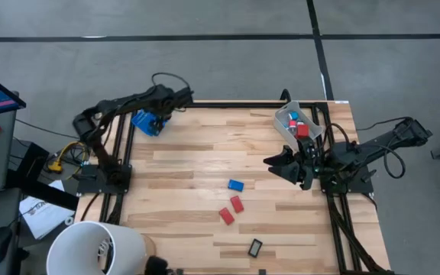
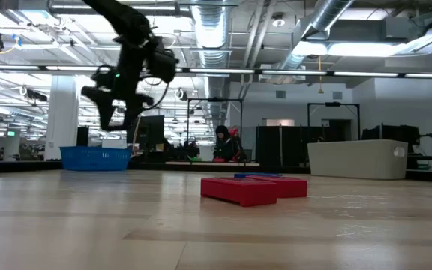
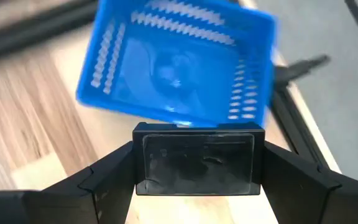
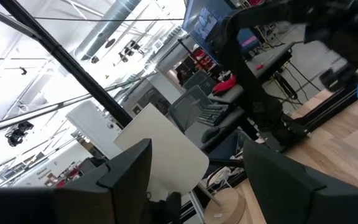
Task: Pick & Place Office items
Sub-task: Put the top black clock into the blue bin
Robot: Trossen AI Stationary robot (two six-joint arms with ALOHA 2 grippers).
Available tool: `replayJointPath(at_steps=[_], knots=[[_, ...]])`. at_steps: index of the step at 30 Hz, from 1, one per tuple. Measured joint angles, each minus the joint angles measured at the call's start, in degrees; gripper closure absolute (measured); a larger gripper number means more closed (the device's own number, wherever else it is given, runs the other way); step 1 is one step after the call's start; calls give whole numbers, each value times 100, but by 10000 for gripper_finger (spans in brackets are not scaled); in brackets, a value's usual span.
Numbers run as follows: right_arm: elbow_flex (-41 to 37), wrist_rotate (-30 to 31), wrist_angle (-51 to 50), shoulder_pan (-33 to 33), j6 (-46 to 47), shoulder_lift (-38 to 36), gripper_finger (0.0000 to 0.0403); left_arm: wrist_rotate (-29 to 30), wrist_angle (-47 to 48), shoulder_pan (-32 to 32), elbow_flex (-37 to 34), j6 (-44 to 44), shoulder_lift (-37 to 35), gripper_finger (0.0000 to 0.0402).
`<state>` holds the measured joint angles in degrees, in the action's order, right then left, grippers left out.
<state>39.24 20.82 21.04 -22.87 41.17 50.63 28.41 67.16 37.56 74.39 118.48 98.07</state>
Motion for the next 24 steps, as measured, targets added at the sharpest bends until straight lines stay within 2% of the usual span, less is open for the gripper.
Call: replayJointPath(at_steps=[4,8,17,24], knots=[[0,-63,13,1,39,0,158,-24,-853,2,-969,732,-583,115],[0,-92,13,0,99,0,158,346,-1804,44,-1488,756,-821,115],[0,-92,-7,0,241,0,158,730,-3038,331,-1541,761,-770,115],[0,-98,-56,-31,304,0,158,825,-3188,479,-1539,647,-759,115]])
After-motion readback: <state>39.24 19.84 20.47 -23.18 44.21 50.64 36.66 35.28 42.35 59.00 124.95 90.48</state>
